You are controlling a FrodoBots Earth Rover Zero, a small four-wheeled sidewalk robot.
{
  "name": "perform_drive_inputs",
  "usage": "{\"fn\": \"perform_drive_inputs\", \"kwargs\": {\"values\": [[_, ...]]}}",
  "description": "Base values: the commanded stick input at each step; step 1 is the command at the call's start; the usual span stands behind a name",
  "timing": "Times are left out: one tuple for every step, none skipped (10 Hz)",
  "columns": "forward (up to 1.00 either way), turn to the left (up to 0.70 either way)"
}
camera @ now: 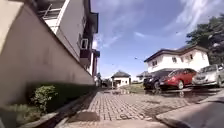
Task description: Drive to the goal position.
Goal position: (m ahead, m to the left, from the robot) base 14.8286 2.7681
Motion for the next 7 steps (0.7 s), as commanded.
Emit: {"fn": "perform_drive_inputs", "kwargs": {"values": [[0.69,0.03],[0.69,0.03],[0.69,0.03],[0.69,0.03],[0.69,0.03],[0.69,0.03],[0.69,0.03]]}}
